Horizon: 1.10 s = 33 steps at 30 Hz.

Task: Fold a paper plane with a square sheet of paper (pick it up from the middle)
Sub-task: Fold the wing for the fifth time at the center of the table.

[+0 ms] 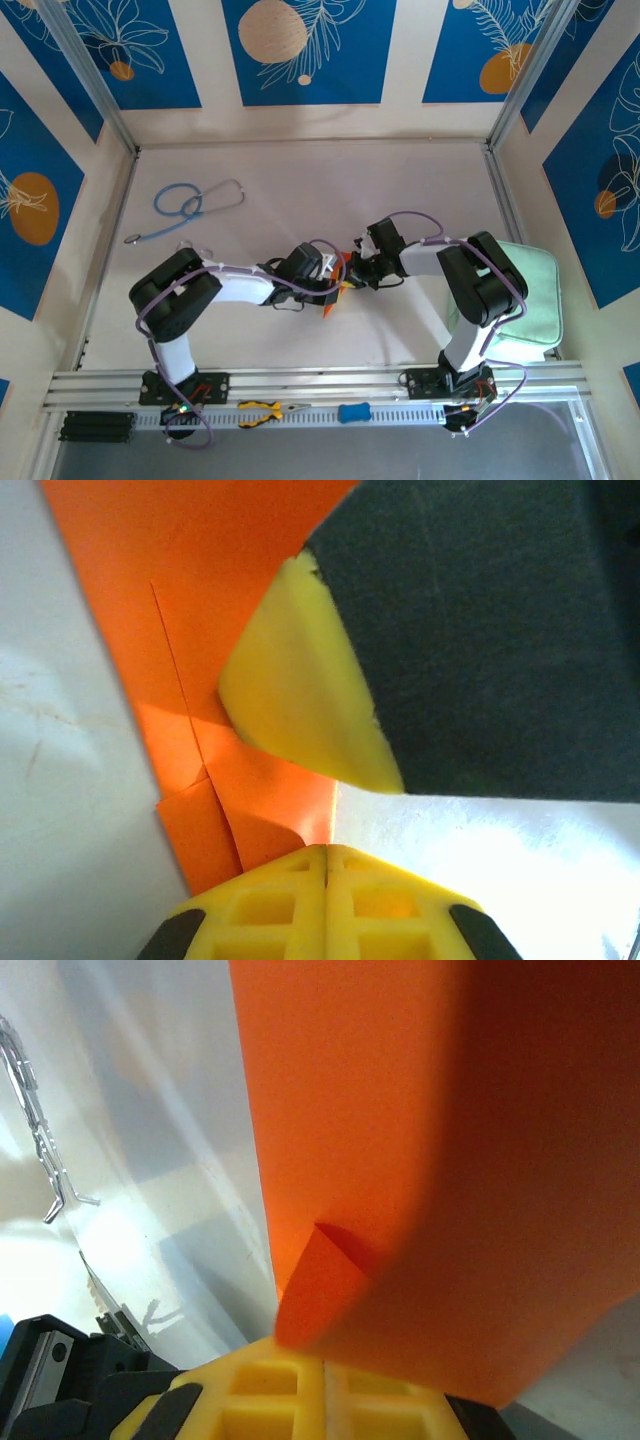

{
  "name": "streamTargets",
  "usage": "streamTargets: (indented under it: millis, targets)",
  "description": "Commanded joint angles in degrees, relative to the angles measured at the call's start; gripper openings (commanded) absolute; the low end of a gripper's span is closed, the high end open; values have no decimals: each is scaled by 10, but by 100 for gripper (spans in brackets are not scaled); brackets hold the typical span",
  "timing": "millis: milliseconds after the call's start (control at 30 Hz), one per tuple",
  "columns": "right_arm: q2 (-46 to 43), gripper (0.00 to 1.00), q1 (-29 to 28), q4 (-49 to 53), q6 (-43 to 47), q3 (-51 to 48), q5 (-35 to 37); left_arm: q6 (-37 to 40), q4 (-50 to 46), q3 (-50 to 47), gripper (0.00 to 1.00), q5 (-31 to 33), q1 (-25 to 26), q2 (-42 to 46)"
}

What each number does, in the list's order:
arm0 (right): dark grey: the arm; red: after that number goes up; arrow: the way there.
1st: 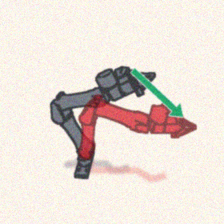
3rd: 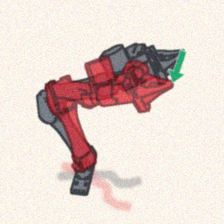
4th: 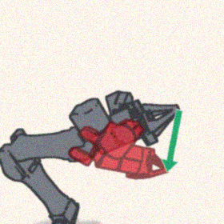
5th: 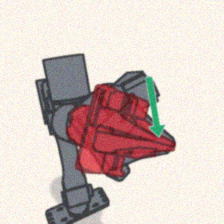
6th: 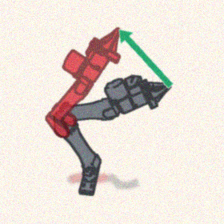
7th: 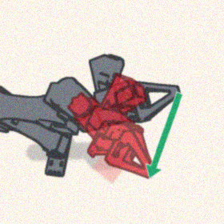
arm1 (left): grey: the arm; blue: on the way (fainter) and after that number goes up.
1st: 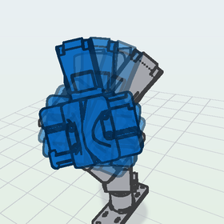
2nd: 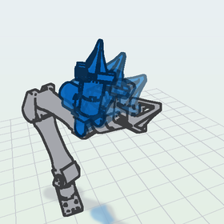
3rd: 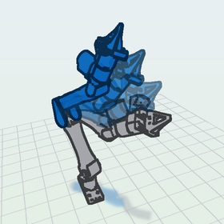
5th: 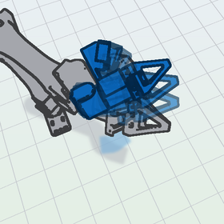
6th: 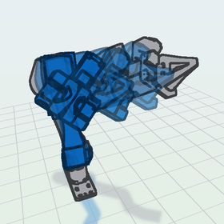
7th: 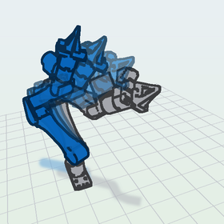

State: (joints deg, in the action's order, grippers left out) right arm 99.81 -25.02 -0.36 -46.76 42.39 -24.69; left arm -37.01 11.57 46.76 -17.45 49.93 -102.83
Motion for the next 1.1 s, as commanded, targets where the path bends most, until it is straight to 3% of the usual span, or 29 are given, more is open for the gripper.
streamTargets:
  millis: [0,233,633,1067]
  targets:
    - [-34,6,18,33,4,21,-2,6,-39,-25,0,25,-4,-17]
    - [-109,10,58,58,47,33,-10,18,-33,-68,0,1,-5,4]
    - [-115,7,-13,32,85,-8,6,25,-26,-72,0,-26,-20,14]
    - [-66,6,-35,-3,91,-11,-22,13,7,-86,0,-47,-32,10]
